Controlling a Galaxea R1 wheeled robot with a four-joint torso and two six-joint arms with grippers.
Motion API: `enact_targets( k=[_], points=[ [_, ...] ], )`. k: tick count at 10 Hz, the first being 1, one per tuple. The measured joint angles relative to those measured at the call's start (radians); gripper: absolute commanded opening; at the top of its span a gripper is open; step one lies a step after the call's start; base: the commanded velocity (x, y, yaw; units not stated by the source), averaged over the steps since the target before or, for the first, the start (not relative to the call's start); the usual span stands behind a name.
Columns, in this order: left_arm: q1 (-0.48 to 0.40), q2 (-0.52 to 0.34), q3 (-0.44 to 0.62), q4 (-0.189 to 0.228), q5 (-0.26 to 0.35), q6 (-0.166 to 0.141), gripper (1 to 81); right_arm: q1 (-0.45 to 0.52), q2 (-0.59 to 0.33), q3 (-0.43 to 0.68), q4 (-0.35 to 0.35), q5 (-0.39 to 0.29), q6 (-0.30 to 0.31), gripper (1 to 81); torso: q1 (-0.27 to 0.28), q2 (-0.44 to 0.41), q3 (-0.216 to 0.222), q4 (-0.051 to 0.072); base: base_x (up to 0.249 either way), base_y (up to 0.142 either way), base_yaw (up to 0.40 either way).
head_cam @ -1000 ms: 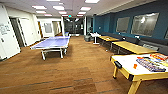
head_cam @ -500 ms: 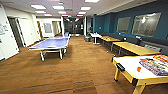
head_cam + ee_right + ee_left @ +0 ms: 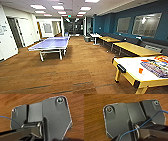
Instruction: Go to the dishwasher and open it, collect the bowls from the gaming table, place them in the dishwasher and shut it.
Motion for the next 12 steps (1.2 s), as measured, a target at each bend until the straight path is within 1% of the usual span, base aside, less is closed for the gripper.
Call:
enact_targets(
  k=[2, 5, 10, 12],
  points=[
    [-0.013, 0.0, 0.0, 0.0, -0.003, 0.0, 81.1, 0.014, -0.001, 0.0, 0.0, 0.008, 0.0, 81.1, 0.001, 0.001, 0.0, 0.0, 0.0, 0.0, 0.0],
    [-0.001, 0.0, 0.0, 0.0, 0.001, 0.0, 81.1, 0.0, -0.001, 0.0, 0.0, -0.001, 0.0, 81.1, 0.0, 0.0, 0.0, 0.0, 0.0, 0.0, 0.0],
    [-0.002, 0.0, 0.0, 0.0, -0.002, 0.0, 81.1, 0.005, -0.001, 0.0, 0.0, 0.001, 0.0, 81.1, 0.0, 0.0, 0.0, 0.0, 0.0, 0.0, 0.0],
    [-0.002, 0.0, 0.0, 0.0, -0.006, 0.001, 81.1, 0.005, -0.001, 0.0, 0.0, 0.001, 0.0, 81.1, 0.0, 0.0, 0.0, 0.0, 0.0, 0.0, -0.186]
  ],
)
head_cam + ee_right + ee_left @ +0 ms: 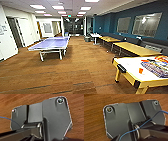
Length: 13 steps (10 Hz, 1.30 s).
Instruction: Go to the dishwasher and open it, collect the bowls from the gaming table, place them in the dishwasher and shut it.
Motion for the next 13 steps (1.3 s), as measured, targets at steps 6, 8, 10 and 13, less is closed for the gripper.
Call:
enact_targets(
  k=[6, 8, 10, 13],
  points=[
    [0.001, 0.0, 0.004, 0.008, 0.005, 0.0, 81.1, 0.001, -0.002, 0.0, 0.0, 0.007, 0.0, 81.1, 0.0, 0.0, 0.0, 0.0, 0.0, 0.0, -0.37],
    [-0.005, -0.002, 0.005, 0.009, 0.0, 0.001, 81.1, -0.005, 0.002, 0.001, 0.0, 0.002, 0.0, 81.1, 0.0, 0.0, 0.0, 0.0, 0.0, 0.0, -0.379],
    [0.0, 0.0, 0.005, 0.011, 0.003, 0.001, 81.1, -0.004, 0.011, 0.004, 0.0, 0.004, -0.001, 81.1, 0.0, 0.0, 0.0, 0.0, 0.0, 0.0, -0.379],
    [0.0, 0.0, 0.006, 0.011, 0.003, 0.001, 81.1, -0.001, 0.011, 0.004, 0.0, 0.002, -0.003, 81.1, 0.0, 0.0, 0.0, 0.0, 0.0, 0.0, -0.379]
  ],
)
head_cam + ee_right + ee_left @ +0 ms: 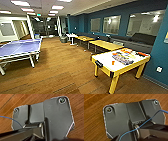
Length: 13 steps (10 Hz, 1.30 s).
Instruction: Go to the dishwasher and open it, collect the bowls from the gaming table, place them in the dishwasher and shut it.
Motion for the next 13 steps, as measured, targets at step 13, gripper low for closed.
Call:
enact_targets(
  k=[13],
  points=[
    [-0.001, 0.0, 0.0, 0.0, -0.001, 0.0, 81.1, 0.004, 0.0, 0.002, 0.0, -0.006, -0.001, 81.1, 0.0, 0.0, 0.0, 0.0, 0.0, 0.0, -0.362]
  ],
)
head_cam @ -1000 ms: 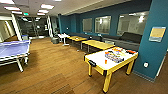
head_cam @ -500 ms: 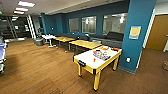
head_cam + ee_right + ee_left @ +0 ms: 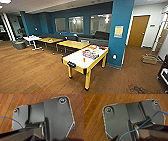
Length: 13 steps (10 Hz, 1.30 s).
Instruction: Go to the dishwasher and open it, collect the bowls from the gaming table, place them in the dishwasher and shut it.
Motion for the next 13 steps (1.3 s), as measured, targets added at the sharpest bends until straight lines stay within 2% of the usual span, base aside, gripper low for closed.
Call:
enact_targets(
  k=[11, 13],
  points=[
    [0.001, 0.0, 0.0, 0.0, -0.007, 0.0, 81.1, 0.001, 0.003, 0.001, 0.0, 0.0, 0.0, 81.1, 0.0, 0.0, 0.0, 0.0, 0.0, 0.0, -0.012],
    [0.007, 0.0, 0.0, 0.0, -0.006, 0.0, 81.1, -0.003, 0.003, 0.001, 0.0, 0.0, 0.0, 81.1, -0.001, 0.0, 0.0, 0.0, 0.107, 0.0, 0.0]
  ],
)
